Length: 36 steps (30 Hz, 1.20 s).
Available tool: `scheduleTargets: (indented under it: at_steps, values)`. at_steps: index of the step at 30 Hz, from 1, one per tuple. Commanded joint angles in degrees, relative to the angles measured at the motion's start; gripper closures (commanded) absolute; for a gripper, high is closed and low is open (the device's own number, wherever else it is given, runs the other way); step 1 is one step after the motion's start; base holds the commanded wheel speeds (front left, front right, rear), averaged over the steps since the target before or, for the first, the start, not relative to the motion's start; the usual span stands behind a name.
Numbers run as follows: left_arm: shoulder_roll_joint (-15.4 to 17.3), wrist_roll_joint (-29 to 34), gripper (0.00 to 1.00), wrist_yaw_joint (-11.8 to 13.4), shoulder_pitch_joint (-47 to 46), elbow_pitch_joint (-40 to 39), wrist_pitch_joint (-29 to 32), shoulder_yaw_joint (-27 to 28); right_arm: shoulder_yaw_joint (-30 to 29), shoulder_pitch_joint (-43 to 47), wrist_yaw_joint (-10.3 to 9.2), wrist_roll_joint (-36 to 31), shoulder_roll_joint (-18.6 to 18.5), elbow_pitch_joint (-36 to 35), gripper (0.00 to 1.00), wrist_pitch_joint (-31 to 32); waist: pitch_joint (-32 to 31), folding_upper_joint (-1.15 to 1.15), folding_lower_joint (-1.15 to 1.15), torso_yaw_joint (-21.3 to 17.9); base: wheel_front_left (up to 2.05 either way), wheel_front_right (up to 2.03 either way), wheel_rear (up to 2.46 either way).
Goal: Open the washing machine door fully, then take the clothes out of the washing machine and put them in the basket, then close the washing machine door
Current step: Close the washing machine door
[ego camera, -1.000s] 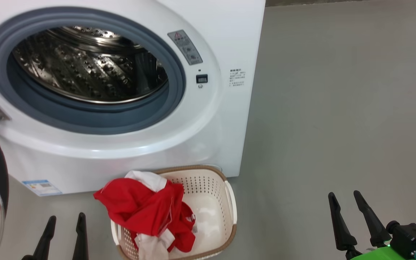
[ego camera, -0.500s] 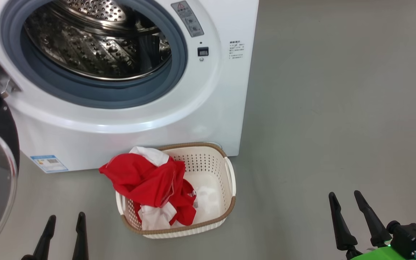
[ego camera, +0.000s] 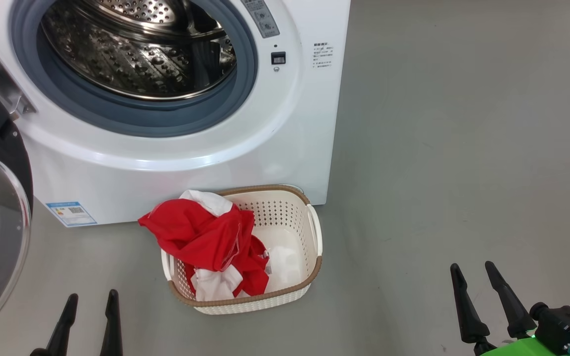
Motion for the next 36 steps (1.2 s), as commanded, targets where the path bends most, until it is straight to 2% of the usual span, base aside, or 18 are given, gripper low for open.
scheduleTargets:
  at_steps: [1,9,15,26,36]
  values:
    - [0.53,0.26,0.00,-0.32,-1.78,-1.50,-0.28,1.72,1.24,-0.92,0.28,0.13,-0.65,-1.31,0.00,-0.37,0.00,0.00,0.00,0.02,0.00,0.00,0.00]
    - [0.17,0.25,0.00,-0.32,-1.91,-0.93,-0.28,1.86,1.26,-0.71,0.28,-0.13,-0.65,-1.26,0.00,-0.37,-0.34,0.00,0.00,0.61,0.00,0.00,0.00]
    - [-0.49,0.72,0.00,-0.32,-1.95,0.16,-0.28,2.55,1.38,-0.29,0.28,-0.41,-0.65,-1.08,0.00,-0.37,-0.99,0.00,0.00,2.83,0.00,0.00,0.00]
    - [-1.31,0.59,0.00,-0.31,-1.58,3.23,-0.28,4.45,2.95,-0.37,0.28,-1.31,-0.65,-0.10,0.00,-0.37,-2.23,0.00,0.00,10.93,0.00,0.00,0.00]
    - [-1.34,-1.58,0.00,1.02,-0.73,4.28,-0.28,2.73,4.44,-1.11,0.28,-2.08,-0.65,0.60,0.00,-0.37,-3.24,0.00,0.00,18.18,0.00,0.00,0.00]
